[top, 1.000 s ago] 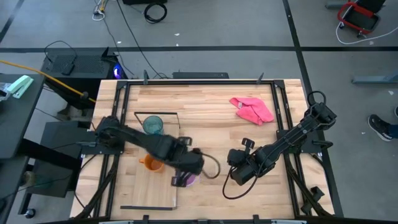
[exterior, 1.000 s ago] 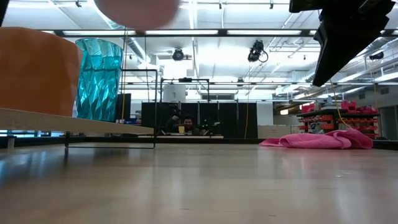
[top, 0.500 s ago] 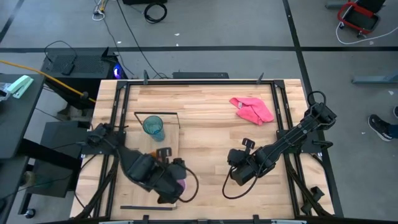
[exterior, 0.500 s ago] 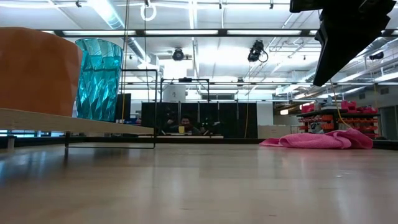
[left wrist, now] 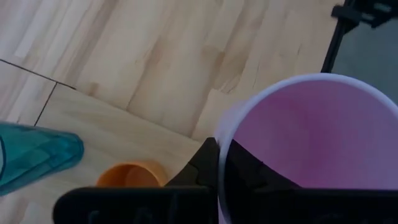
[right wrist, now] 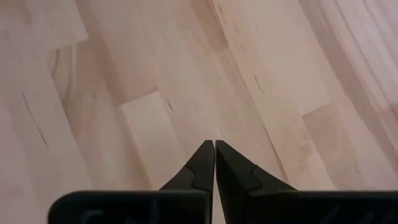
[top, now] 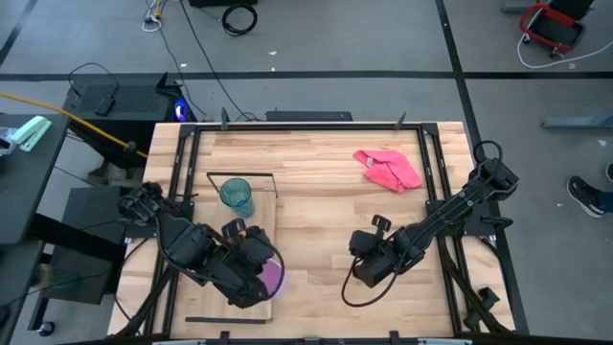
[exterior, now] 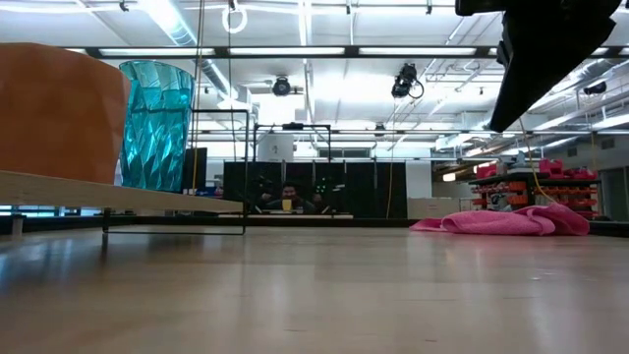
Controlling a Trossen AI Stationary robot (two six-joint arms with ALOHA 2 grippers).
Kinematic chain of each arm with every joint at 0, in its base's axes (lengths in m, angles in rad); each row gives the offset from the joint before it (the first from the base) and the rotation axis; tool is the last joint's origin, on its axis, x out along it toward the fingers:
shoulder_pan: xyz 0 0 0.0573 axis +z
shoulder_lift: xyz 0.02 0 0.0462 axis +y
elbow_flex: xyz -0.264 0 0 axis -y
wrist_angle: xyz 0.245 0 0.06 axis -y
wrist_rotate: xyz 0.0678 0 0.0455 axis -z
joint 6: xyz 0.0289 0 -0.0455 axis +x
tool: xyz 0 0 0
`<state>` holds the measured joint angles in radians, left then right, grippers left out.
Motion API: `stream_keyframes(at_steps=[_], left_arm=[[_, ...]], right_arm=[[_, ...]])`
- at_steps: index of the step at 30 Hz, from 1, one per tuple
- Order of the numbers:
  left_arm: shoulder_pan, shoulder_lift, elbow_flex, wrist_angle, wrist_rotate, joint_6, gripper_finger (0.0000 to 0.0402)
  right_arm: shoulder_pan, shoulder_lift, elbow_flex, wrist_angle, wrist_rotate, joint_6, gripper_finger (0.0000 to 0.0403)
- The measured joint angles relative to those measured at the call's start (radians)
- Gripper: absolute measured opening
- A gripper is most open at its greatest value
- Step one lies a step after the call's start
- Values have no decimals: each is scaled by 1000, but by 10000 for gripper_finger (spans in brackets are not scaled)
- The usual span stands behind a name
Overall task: Stack small to large cups/mugs on shelf
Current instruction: Put the light purple mug on the shelf
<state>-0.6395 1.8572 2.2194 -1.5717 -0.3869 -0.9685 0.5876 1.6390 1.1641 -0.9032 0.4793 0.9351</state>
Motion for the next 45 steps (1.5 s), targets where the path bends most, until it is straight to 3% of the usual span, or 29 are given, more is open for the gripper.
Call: stream_keyframes(at_steps=[14,23,31,38,45], left_arm=[[2,-1,-1,1,-17,20,12],[11,4,-1,1,-43,74,12],[10,4,-1,0,-47,54,12],[10,8,-1,1,-80,-75,12],[-6,8,-1,0,-83,-304,12]], right_arm=[[31,0,0,22,6,136,12],[30,0,0,22,184,91,12],[31,0,0,22,194,84,15],[31,0,0,22,193,4,13],[31,0,0,22,149,-49,13]])
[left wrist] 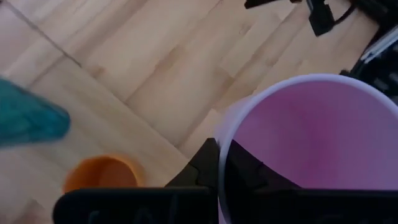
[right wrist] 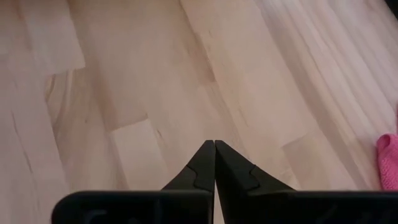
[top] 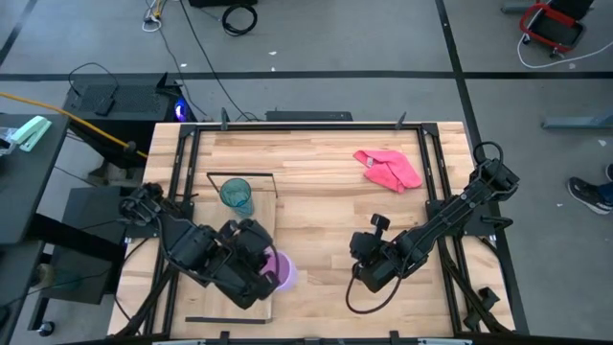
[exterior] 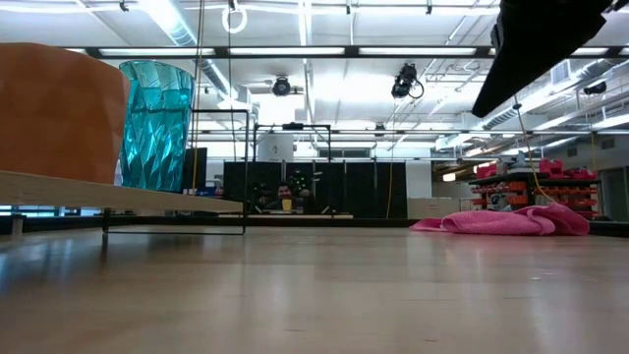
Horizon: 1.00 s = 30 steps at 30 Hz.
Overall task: Stack small to large cups/mugs on shelf
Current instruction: Put the light purple mug on the shelf
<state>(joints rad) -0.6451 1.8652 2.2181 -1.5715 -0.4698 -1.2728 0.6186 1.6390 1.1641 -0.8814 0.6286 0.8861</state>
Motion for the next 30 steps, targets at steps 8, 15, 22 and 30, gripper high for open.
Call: stream_keyframes(at_steps=[8,15,22,30], left_arm=[[-52,0,0,0,-24,-213,12],[-48,8,-124,0,44,-332,12],[-42,8,-264,0,153,-465,12],[-97,6,-264,1,129,-542,12]], right_arm=[[13,0,0,0,-47,-98,9],[55,0,0,0,-50,-163,9],[94,0,0,0,-50,-205,8],[119,0,0,0,-50,-244,8]])
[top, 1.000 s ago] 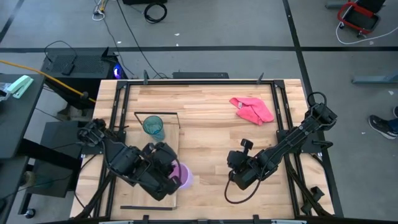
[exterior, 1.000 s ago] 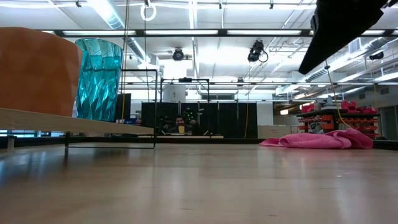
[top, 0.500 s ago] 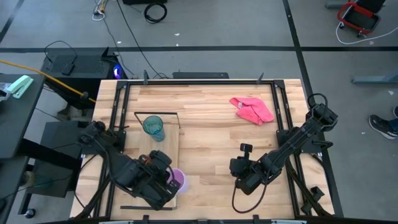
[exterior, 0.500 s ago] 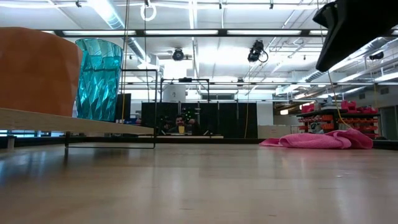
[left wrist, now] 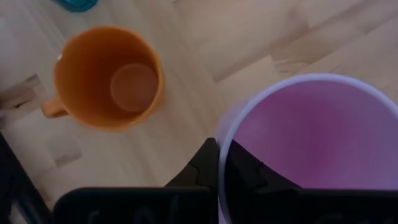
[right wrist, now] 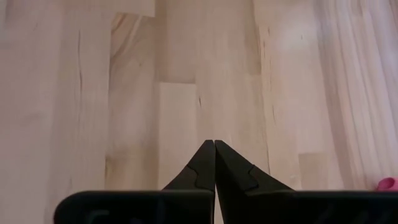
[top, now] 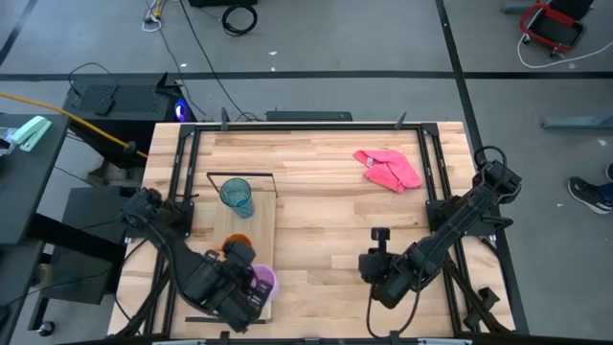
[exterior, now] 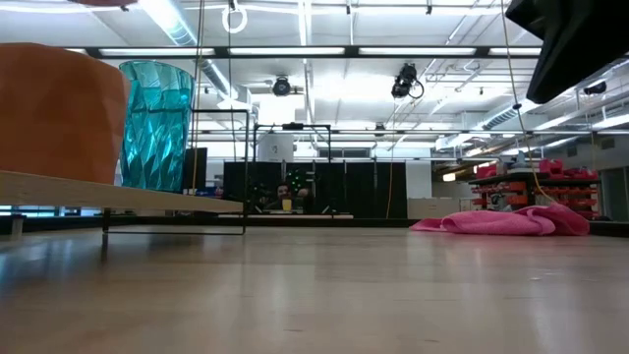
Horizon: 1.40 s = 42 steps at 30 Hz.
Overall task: Stack small to large cups/mugs on shelf
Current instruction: Put the light purple mug on the shelf
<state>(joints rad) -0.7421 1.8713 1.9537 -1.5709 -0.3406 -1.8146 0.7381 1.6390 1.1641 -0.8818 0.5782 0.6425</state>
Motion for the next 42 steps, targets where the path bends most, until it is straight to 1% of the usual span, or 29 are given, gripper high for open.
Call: stream_keyframes(at_steps=[3,5,10,15,21,25,28,30,34,42], left_arm=[[-30,-1,-7,1,-37,-40,12],[-51,-2,-37,1,-40,-64,12],[-102,-11,-147,2,14,-138,12],[-133,-33,-231,0,13,-214,12],[-137,-35,-301,0,48,-163,12],[-139,-35,-307,5,46,-101,12],[-139,-35,-307,42,33,-29,12],[-139,-35,-307,53,15,-14,12],[-149,-35,-313,54,-4,-56,12],[-193,-35,-381,106,-3,-112,12]], right_arm=[[1,0,0,0,0,-15,7],[1,0,0,0,0,-18,7],[0,0,0,0,0,-39,7],[1,0,0,0,-11,-43,7],[1,0,0,0,-12,-51,7],[0,0,0,0,-12,-59,7],[0,0,0,0,-12,-62,7],[0,0,0,0,-11,-62,7],[0,0,0,0,-12,-54,7],[8,0,0,0,-13,-44,7]])
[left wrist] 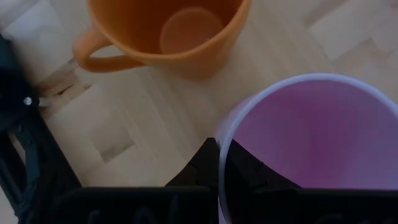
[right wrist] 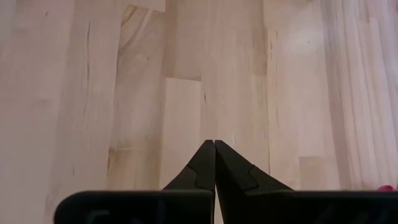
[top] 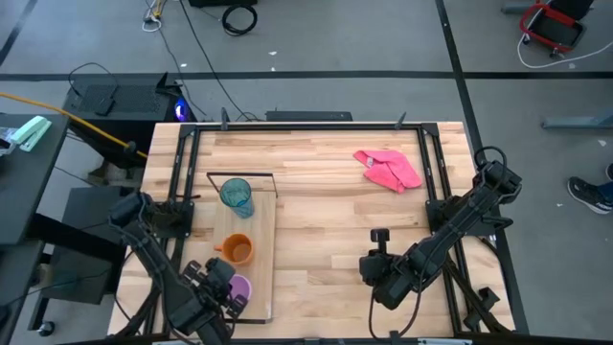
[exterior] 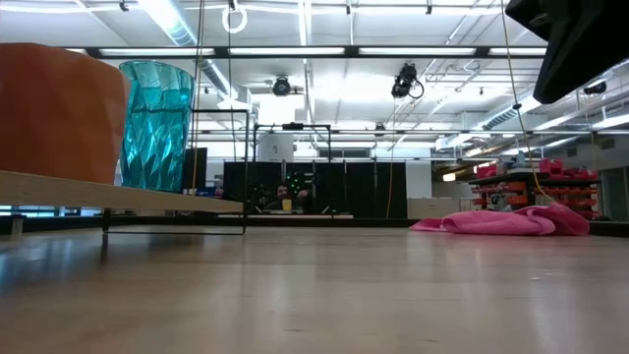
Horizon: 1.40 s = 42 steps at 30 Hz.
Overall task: Stack small to large cups/mugs on shelf
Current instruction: Put the light purple mug on the shelf
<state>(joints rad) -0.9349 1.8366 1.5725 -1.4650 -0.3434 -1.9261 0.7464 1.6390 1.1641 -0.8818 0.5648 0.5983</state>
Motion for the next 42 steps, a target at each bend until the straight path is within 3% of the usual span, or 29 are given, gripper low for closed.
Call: stream_keyframes(at_steps=[42], left_arm=[[-64,16,-9,55,26,-78,25]], right_arm=[[3,0,0,1,-1,4,7]])
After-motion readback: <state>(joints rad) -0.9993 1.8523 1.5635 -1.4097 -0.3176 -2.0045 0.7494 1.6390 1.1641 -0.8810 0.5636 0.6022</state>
